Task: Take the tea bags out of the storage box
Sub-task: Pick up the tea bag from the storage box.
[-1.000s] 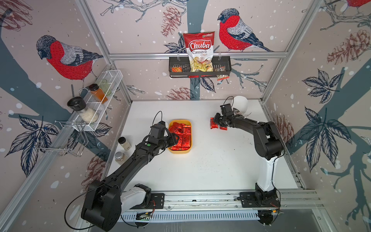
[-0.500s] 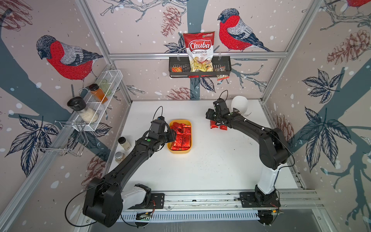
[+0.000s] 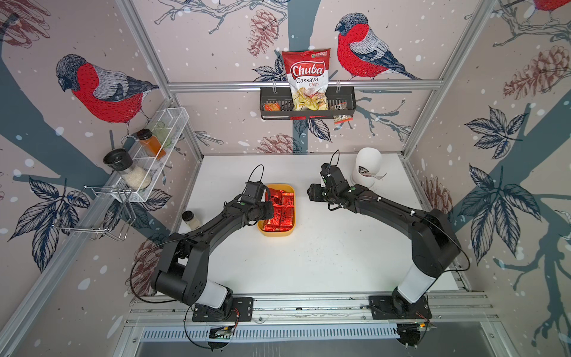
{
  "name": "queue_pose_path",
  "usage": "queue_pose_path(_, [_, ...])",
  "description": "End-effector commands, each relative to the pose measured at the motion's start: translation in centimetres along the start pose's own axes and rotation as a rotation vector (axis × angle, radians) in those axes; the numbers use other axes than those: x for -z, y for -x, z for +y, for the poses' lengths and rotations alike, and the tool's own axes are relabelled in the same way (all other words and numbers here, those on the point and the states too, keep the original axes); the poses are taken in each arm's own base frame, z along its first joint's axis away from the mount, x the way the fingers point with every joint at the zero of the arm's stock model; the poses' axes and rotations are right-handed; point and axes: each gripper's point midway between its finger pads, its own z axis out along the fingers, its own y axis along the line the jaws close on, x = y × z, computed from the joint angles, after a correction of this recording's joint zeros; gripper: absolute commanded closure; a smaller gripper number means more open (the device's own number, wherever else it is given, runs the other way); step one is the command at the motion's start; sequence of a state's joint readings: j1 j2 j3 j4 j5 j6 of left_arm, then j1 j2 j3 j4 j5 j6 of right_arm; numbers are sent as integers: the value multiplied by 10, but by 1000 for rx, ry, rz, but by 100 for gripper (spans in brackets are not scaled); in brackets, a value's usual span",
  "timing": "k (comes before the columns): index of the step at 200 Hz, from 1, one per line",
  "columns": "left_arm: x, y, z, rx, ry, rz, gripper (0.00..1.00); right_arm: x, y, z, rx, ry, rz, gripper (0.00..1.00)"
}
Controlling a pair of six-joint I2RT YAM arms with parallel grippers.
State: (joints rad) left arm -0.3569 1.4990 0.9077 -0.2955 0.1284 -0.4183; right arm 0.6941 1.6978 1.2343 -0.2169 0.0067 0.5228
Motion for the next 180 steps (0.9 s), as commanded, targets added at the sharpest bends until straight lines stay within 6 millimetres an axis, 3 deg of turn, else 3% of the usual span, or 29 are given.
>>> queue_pose_path(1, [-7, 3, 3, -27, 20, 3, 61, 9, 0, 6, 5, 36, -13, 38])
queue_pose_path(80, [-28, -9, 11, -33, 50, 57, 59, 19, 4, 9, 11, 61, -29, 38])
queue_pose_path(118, [-28, -11, 4, -23, 11, 61, 76, 18, 3, 2, 0, 49, -28, 38])
queue_pose_path(149, [-24, -9, 0, -7, -12, 56, 100, 19, 3, -2, -7, 44, -30, 38])
queue_pose_path(180, [-14, -2, -4, 1, -16, 33, 100, 23, 5, -3, -9, 51, -39, 38])
